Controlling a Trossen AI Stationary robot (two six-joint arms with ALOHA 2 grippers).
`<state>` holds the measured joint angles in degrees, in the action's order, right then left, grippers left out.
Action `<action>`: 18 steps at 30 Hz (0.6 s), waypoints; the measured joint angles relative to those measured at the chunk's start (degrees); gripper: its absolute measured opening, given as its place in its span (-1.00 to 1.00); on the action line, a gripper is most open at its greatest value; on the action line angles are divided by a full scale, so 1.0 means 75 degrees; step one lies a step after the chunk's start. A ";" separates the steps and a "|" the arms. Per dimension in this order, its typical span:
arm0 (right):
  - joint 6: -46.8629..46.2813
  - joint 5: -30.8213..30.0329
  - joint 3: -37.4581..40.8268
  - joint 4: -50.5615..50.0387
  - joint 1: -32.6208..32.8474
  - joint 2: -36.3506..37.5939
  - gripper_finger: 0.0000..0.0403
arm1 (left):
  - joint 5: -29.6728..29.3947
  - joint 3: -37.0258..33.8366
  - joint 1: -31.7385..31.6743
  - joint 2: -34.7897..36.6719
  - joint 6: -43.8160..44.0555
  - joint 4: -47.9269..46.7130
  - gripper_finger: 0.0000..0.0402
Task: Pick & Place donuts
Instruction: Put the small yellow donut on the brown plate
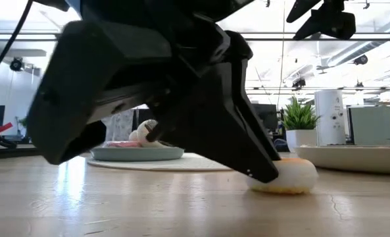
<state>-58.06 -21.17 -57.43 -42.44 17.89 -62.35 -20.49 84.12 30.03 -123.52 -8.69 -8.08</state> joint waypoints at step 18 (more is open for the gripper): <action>0.1233 -0.0111 0.0000 0.1528 0.2019 -0.0755 -0.17 | 0.2190 -0.0111 -0.0262 0.1668 0.2374 -0.0609 -1.00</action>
<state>-48.82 -22.00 -57.43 -30.98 33.03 -68.01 -4.06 83.28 28.06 -111.01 9.11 -12.64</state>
